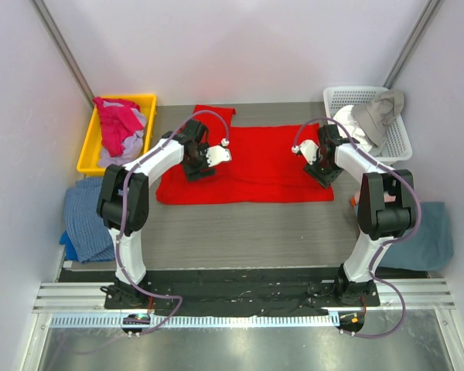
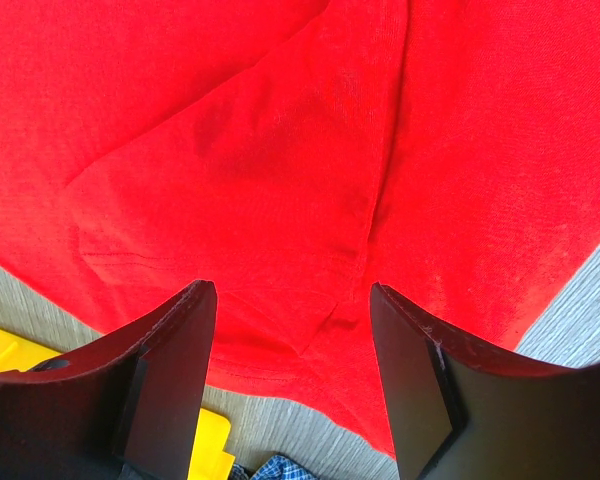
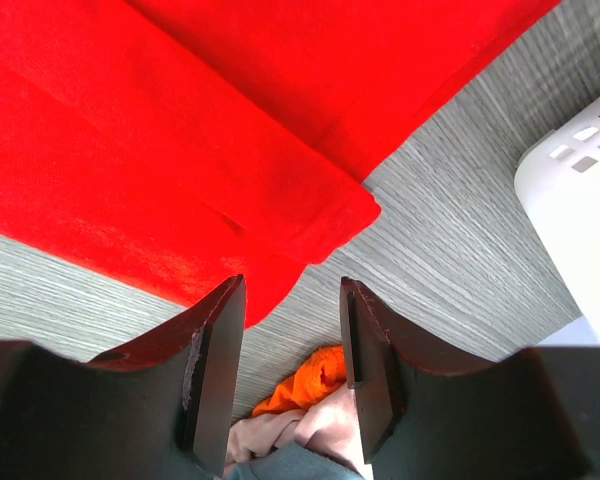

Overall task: Fold and stack the t-shirts
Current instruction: Fold the flattened tshirt in 1/3 of the way

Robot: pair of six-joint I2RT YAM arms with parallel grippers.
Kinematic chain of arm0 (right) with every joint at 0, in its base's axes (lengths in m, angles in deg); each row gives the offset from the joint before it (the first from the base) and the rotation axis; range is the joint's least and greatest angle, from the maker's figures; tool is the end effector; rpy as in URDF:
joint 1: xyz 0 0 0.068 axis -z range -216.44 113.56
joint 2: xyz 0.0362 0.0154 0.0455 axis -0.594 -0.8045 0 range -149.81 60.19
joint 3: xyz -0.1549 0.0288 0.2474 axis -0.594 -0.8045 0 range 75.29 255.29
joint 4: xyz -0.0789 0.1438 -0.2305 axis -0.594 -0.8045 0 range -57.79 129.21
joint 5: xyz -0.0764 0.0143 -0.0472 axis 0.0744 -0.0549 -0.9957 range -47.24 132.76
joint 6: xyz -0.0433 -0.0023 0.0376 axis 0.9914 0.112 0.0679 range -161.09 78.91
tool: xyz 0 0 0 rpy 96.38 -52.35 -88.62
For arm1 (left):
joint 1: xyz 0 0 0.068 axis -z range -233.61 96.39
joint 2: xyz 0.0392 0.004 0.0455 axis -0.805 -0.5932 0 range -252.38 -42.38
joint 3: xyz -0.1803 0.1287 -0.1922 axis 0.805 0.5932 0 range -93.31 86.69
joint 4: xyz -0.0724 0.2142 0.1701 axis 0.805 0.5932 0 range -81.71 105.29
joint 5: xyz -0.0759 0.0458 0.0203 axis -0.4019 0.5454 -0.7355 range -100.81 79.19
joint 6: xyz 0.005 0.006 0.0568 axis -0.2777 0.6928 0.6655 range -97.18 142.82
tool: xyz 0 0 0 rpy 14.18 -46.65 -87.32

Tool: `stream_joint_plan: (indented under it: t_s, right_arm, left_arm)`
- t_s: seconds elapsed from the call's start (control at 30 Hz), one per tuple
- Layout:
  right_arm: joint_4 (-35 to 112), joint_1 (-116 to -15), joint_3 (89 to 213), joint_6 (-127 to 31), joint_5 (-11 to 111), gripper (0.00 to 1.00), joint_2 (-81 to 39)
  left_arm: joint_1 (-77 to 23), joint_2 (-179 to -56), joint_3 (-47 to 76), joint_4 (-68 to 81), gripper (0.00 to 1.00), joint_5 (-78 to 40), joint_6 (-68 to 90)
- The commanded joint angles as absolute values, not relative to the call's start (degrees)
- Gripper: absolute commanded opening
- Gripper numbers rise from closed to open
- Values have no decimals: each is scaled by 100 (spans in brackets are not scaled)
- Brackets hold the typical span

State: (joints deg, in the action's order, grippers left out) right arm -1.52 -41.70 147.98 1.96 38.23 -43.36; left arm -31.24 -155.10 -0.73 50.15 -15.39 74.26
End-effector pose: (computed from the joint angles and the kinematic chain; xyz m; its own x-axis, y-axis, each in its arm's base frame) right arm 0.3822 0.0320 0.1961 -0.6451 -0.7427 -0.1796 -0.6936 0.6678 -0.2702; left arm 0.4078 -0.1714 0.2108 -0.2121 0.9302 -0.2995 0.9208 0.2928 0.2575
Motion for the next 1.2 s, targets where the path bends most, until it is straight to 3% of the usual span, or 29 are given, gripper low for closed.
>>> stream_joint_plan:
  t_s: [0.0, 0.27, 0.5, 0.87, 1.17]
  right_arm:
    - [10, -4198, 14982, 101, 3934, 49, -4431]
    - [115, -4198, 15052, 92, 4004, 45, -4668]
    - [177, -4198, 15131, 92, 4021, 35, -4783]
    - [168, -4198, 15211, 136, 3977, 33, -4827]
    - [195, -4198, 15316, 119, 3934, 3, -4959]
  left_arm:
    - [-3111, -15426, -94, 4986, 67, -1520, 7459]
    - [-3111, -15426, -41, 4968, 66, -1423, 7503]
    - [-3111, -15444, -33, 4968, 66, -1388, 7511]
    - [-3111, -15444, 11, 4968, 66, -1336, 7529]
    - [-3111, -15418, 73, 4933, 66, -1309, 7538]
